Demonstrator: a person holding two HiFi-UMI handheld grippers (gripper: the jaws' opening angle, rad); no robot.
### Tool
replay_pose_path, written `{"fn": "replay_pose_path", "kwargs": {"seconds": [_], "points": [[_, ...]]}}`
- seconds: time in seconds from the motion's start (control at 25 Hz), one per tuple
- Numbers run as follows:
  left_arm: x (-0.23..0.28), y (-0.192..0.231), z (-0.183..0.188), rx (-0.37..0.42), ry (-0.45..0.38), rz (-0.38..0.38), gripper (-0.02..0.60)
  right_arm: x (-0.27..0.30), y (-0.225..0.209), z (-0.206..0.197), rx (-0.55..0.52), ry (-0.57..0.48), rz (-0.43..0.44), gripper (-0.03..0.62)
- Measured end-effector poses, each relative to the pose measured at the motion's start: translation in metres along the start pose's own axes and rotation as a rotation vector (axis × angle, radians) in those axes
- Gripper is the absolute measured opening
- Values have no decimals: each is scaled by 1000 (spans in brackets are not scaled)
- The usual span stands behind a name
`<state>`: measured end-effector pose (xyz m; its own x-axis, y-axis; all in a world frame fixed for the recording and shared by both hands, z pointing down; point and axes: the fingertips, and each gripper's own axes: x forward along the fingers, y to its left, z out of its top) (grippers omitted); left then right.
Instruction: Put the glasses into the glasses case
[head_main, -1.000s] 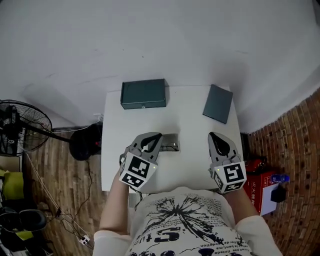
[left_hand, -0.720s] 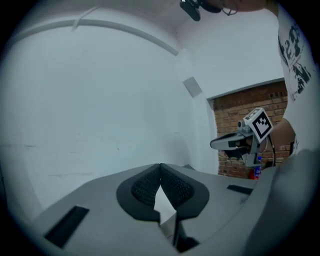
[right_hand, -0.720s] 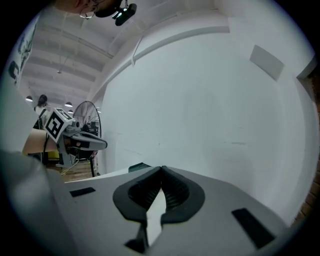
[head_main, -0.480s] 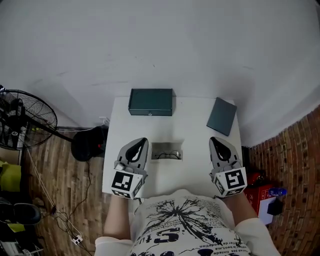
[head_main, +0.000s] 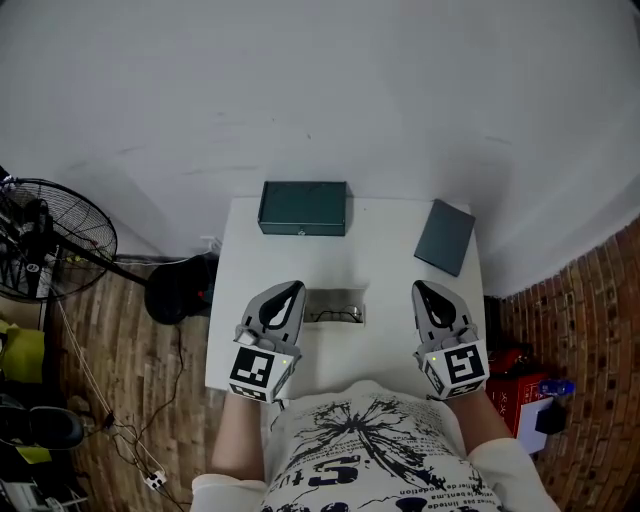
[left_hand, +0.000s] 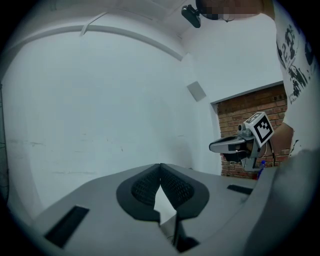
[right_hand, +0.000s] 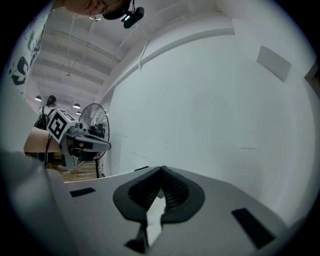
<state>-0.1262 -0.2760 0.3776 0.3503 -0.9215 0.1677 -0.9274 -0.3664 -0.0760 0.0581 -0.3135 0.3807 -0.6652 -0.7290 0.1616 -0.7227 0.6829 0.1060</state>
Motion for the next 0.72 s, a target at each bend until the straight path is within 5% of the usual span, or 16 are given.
{"fn": "replay_pose_path", "kwargs": {"seconds": [0.72], "points": [[6,-13,-10,41,48,-62,14,3,10,-10,32,26,24,14]]}}
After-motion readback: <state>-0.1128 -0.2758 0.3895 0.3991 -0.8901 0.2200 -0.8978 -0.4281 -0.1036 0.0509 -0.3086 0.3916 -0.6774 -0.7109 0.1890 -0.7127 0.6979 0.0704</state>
